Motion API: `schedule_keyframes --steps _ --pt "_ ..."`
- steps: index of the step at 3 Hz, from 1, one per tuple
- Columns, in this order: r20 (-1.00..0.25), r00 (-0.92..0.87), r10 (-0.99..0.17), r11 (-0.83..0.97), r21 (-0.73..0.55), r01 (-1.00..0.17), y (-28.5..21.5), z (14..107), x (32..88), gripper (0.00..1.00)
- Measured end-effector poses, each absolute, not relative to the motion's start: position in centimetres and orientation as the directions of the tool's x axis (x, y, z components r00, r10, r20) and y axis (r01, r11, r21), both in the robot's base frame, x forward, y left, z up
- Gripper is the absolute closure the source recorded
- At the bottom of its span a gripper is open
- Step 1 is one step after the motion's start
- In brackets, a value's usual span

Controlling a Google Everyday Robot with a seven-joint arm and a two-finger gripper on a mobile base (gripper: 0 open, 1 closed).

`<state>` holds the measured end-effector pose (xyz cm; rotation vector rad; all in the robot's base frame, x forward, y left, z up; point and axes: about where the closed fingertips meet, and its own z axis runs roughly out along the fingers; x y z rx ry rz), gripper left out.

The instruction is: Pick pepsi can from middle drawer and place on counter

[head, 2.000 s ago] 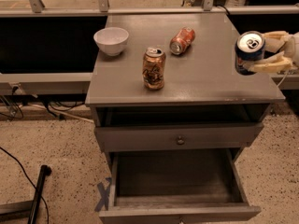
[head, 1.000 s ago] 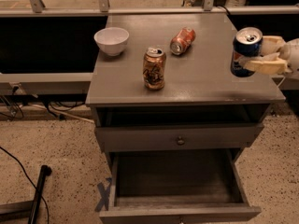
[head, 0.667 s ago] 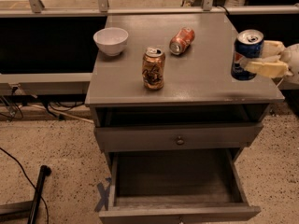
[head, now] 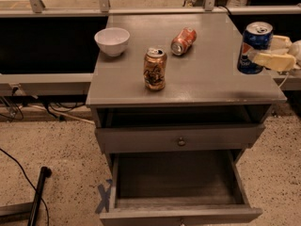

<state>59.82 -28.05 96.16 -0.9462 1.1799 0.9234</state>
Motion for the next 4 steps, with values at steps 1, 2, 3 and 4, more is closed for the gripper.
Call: schedule_keyframes --steps 1,2,3,4 --pt "-0.972 0.176 0.156 0.320 -0.119 -0.940 -29.3 96.9 61.2 1.00" --pt "-0.959 0.206 0.195 0.355 -0.127 -0.926 -31.7 96.2 61.7 1.00" --pt "-0.954 0.217 0.208 0.373 -0.128 -0.919 -33.0 95.2 61.8 1.00" --pt "-0.952 0.213 0.218 0.389 -0.116 -0.914 -33.9 94.1 61.7 1.00"
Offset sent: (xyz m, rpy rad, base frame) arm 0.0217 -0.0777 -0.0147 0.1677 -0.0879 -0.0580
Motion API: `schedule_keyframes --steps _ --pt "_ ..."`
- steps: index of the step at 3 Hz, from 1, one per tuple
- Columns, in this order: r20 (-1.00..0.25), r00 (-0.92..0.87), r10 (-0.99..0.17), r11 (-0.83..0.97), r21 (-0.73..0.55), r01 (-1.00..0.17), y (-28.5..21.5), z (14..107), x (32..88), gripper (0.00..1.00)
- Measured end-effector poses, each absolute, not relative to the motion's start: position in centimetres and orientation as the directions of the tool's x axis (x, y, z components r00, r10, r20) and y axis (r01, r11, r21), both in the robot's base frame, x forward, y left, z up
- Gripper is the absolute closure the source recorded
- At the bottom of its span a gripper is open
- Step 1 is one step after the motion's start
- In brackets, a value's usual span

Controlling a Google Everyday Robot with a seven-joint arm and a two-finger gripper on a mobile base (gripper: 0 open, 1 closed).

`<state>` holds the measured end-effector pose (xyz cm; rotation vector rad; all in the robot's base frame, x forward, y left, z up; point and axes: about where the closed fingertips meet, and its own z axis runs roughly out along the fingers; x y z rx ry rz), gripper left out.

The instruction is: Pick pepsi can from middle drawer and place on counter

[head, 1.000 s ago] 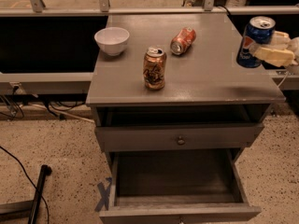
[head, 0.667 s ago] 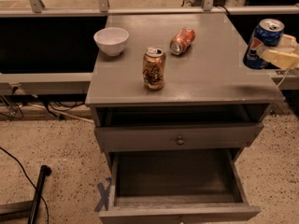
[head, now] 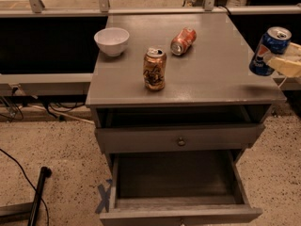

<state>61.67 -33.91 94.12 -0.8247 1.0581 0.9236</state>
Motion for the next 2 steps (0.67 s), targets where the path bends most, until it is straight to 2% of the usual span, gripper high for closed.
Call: schedule_keyframes --steps 2 --pt "-0.955 0.181 0.235 0.406 -0.073 -0.911 -34.38 91.86 61.51 1.00"
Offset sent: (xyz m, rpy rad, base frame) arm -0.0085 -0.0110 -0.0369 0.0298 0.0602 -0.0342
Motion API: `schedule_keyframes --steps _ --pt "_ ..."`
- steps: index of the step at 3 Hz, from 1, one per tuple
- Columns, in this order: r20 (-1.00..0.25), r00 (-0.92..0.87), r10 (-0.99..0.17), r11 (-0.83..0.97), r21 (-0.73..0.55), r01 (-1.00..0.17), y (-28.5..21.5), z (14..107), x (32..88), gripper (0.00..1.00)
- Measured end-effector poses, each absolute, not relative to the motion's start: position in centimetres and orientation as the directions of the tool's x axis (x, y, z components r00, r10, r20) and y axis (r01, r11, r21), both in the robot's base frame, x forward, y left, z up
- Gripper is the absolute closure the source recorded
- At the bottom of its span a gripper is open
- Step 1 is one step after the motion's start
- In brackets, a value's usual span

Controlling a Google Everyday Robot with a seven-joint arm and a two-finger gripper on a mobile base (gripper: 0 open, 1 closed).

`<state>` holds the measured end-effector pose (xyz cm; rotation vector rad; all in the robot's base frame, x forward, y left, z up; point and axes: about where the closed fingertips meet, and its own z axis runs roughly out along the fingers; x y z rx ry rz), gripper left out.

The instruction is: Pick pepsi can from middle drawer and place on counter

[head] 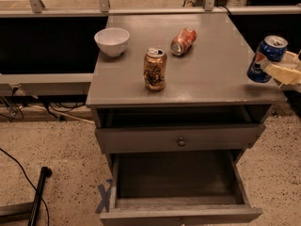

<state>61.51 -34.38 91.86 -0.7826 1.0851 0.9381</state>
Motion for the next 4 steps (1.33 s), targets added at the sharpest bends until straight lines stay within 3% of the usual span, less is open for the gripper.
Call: schedule_keyframes --steps 2,4 --pt "-0.958 0.163 0.237 0.417 -0.051 -0.908 -34.7 90.6 61.0 1.00" --pt "-0.966 0.146 0.214 0.410 -0.047 -0.911 -34.5 90.0 60.7 0.59"
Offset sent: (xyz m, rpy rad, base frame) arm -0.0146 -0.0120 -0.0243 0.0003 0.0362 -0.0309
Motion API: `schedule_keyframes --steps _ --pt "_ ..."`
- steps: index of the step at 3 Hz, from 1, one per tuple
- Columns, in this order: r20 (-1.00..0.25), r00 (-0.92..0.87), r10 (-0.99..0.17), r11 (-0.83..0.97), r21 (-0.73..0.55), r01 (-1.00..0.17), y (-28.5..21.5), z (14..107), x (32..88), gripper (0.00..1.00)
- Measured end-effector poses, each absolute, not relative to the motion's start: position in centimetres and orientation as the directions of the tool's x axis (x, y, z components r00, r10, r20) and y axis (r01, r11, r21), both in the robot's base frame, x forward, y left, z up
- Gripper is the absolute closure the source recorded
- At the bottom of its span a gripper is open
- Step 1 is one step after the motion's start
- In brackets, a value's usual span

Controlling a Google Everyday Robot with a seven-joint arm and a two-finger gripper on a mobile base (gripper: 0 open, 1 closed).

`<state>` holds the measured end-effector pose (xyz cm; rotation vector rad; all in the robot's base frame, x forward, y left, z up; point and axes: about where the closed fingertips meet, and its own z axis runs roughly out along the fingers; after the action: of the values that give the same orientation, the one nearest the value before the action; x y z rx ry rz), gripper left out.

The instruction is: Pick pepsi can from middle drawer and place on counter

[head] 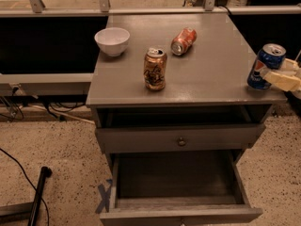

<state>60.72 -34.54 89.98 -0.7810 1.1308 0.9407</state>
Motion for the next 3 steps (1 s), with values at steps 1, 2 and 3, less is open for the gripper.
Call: schedule_keyframes --steps 1,2,3 --pt "-0.966 0.146 0.215 0.406 -0.048 -0.912 -34.24 90.08 60.85 0.36" --pt "-0.966 0.146 0.215 0.403 -0.048 -0.914 -33.94 90.18 60.99 0.13" --pt "-0.965 0.146 0.216 0.399 -0.049 -0.916 -33.67 90.28 61.10 0.00"
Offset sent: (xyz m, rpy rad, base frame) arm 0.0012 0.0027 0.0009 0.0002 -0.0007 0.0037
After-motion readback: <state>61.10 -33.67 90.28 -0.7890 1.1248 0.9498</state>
